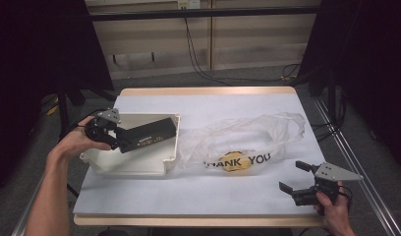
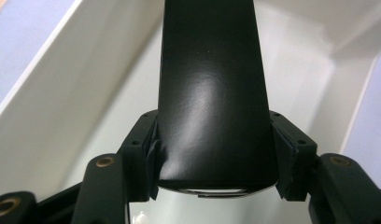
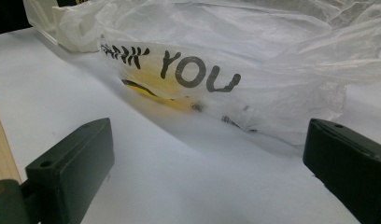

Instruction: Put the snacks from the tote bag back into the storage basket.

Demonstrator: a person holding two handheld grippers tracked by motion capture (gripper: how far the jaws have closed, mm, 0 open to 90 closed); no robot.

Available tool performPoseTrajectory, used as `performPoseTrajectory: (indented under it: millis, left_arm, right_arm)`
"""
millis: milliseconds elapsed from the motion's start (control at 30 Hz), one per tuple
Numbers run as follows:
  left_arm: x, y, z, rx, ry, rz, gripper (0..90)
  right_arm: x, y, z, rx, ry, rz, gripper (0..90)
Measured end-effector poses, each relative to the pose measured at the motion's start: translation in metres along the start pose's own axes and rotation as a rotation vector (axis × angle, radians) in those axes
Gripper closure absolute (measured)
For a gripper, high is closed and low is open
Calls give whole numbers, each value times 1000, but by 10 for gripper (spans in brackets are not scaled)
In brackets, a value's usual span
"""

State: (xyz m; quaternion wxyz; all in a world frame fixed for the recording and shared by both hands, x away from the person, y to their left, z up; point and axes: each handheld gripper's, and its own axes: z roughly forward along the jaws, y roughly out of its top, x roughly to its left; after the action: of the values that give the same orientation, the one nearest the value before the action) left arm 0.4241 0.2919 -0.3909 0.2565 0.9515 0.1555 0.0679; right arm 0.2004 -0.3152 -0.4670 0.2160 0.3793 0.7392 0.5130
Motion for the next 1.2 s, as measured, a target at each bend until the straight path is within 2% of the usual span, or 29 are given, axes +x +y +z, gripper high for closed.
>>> performPoseTrajectory:
  millis: [133,233,300,433,533,667,767,800,867,933,967,1000,1067,1100,1133,1200]
  left_arm:
    - [5,-1,7,28,-11,13,433]
    - [4,1,11,28,-18,16,432]
    - [6,1,11,54,-19,37,432]
    - [9,3,15,72,-25,19,432]
    - [11,7,18,94,-31,33,431]
    - [13,6,20,100,-36,20,430]
    - [15,7,25,135,-51,9,428]
    - [16,8,27,148,-56,20,428]
    - [17,9,29,166,-55,12,427]
    - [18,10,31,189,-60,22,425]
    - [17,11,33,188,-52,-2,424]
    - [18,12,34,209,-64,14,424]
    - [18,13,35,206,-55,-6,424]
    - [20,14,36,228,-45,7,423]
    - [21,14,37,234,-51,3,420]
    - [23,14,40,268,-35,-22,409]
  right_arm:
    - [1,-1,1,7,2,-12,14]
    - [2,-1,2,12,7,-9,14]
    - [2,-1,2,13,7,-6,14]
    - [2,-1,1,11,8,-7,15]
    - [2,0,1,9,7,-6,14]
    - [3,-1,1,12,13,-8,15]
    - [3,-1,1,12,14,-9,15]
    - [3,-1,1,12,14,-10,15]
    - [3,-1,1,14,14,-11,14]
    - [3,-1,1,15,15,-12,15]
    - [3,-1,1,16,15,-8,14]
    - [2,-1,1,18,15,-9,14]
    - [3,-1,1,20,18,-10,14]
    - [3,-1,1,17,20,-13,14]
    - [3,-1,1,18,19,-15,14]
    - [3,-1,1,18,26,-13,14]
